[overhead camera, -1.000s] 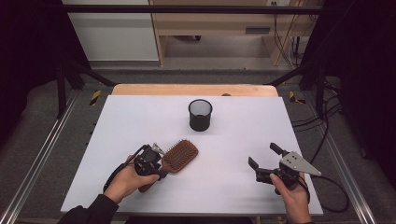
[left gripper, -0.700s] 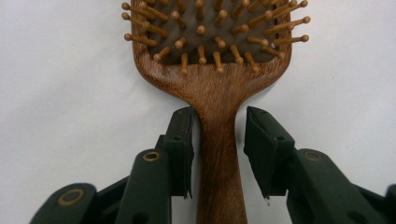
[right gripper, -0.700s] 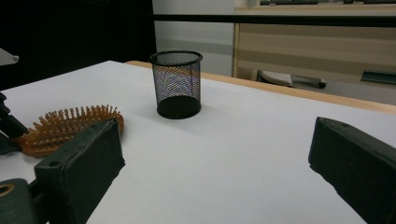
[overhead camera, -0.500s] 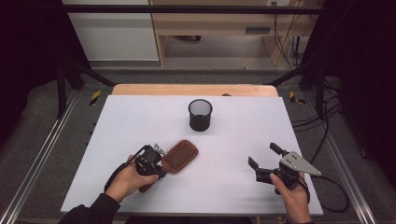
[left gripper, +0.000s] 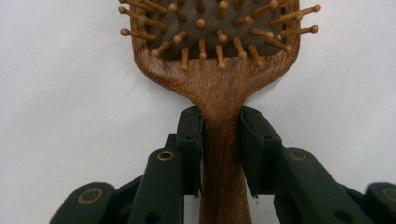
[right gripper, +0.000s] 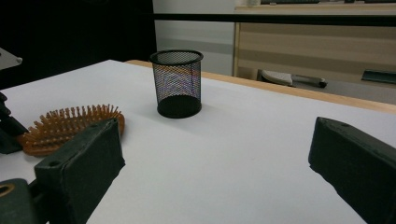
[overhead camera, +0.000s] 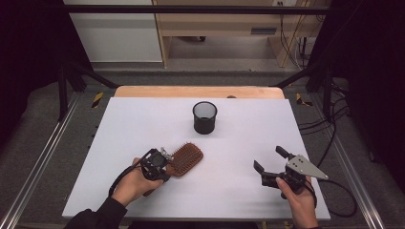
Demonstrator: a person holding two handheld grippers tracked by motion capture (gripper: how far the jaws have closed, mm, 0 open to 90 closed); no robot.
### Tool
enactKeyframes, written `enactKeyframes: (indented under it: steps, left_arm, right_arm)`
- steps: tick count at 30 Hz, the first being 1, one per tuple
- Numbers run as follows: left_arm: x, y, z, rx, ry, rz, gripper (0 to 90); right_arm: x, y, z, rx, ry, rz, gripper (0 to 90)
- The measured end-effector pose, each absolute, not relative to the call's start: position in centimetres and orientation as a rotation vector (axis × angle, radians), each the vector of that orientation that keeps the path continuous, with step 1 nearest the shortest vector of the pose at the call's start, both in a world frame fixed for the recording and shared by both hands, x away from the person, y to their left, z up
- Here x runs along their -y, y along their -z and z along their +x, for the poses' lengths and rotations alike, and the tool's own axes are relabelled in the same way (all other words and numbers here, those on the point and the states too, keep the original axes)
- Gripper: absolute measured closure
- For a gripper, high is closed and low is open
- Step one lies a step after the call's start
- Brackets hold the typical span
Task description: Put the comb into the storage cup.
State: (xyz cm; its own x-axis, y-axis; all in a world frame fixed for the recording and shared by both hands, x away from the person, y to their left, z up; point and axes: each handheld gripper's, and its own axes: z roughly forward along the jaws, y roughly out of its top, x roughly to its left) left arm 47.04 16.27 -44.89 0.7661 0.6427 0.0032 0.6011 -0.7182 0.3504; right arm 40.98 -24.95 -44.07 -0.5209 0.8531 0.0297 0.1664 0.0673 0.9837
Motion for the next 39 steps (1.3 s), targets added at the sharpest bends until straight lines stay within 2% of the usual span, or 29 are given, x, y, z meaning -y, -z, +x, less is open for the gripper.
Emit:
enactKeyframes:
  steps: [7, 17, 28, 32, 39]
  left_arm:
    - [-16.1, 44.9, 46.9, -0.919, -0.199, 2.647, 72.7]
    - [-16.6, 45.1, 46.3, -0.889, -0.253, 2.582, 72.8]
    - [-15.9, 44.1, 45.9, -0.822, -0.437, 2.330, 72.8]
    - [-15.4, 44.2, 45.8, -0.806, -0.458, 2.249, 72.8]
    - [-15.1, 44.4, 45.4, -0.764, -0.496, 2.211, 72.9]
  right_arm:
    - [25.0, 44.1, 41.0, -1.762, -1.497, 1.015, 3.0]
    - [25.0, 44.0, 40.9, -1.759, -1.500, 1.019, 3.0]
    - [23.7, 44.1, 41.0, -1.781, -1.528, 1.023, 3.0]
    - [22.4, 44.1, 41.2, -1.804, -1.554, 1.021, 3.0]
    - [20.0, 44.4, 42.0, -1.839, -1.568, 1.046, 4.0]
